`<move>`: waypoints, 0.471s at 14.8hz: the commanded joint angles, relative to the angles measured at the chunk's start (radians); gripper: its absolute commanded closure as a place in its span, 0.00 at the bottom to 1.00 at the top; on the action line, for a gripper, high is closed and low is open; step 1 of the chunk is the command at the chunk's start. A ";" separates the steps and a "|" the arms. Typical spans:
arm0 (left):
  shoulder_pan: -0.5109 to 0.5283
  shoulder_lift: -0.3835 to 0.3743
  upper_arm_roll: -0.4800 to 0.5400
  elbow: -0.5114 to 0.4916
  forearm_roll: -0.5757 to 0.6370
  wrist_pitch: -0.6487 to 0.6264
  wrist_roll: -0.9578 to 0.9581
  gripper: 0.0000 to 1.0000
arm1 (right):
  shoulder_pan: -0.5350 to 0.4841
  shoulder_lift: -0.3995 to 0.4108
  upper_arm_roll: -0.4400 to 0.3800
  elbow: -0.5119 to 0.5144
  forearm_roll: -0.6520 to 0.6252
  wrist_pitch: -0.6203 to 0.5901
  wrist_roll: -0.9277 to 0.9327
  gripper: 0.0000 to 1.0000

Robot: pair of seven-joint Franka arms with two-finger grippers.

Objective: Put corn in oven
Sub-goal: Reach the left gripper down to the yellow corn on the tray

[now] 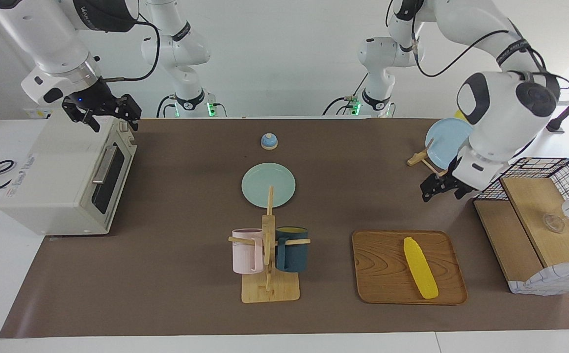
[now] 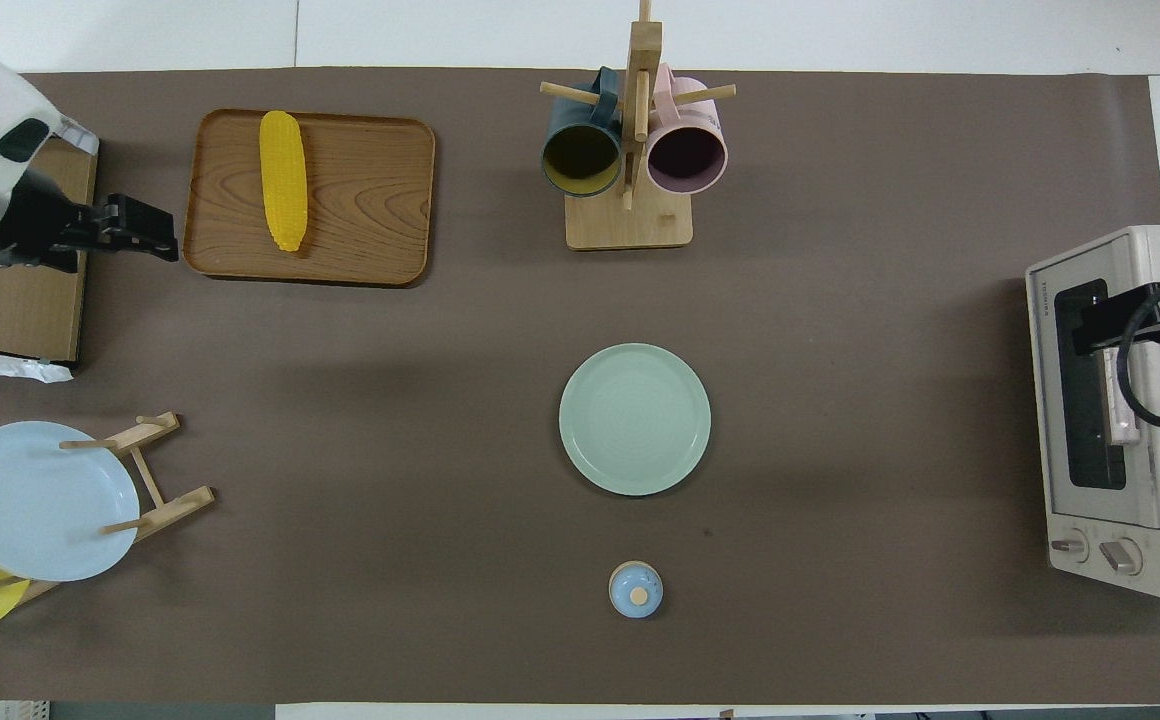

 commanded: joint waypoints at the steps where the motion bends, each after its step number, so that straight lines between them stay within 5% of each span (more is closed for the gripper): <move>1: -0.027 0.233 0.002 0.234 -0.016 0.032 0.001 0.00 | -0.008 -0.011 0.003 -0.005 0.003 -0.014 -0.016 0.00; 3: -0.028 0.350 -0.002 0.342 -0.016 0.057 0.001 0.00 | -0.007 -0.011 0.005 -0.005 0.003 -0.012 -0.016 0.00; 7: -0.016 0.393 0.003 0.338 -0.007 0.152 0.043 0.00 | -0.007 -0.011 0.005 -0.005 0.003 -0.012 -0.016 0.00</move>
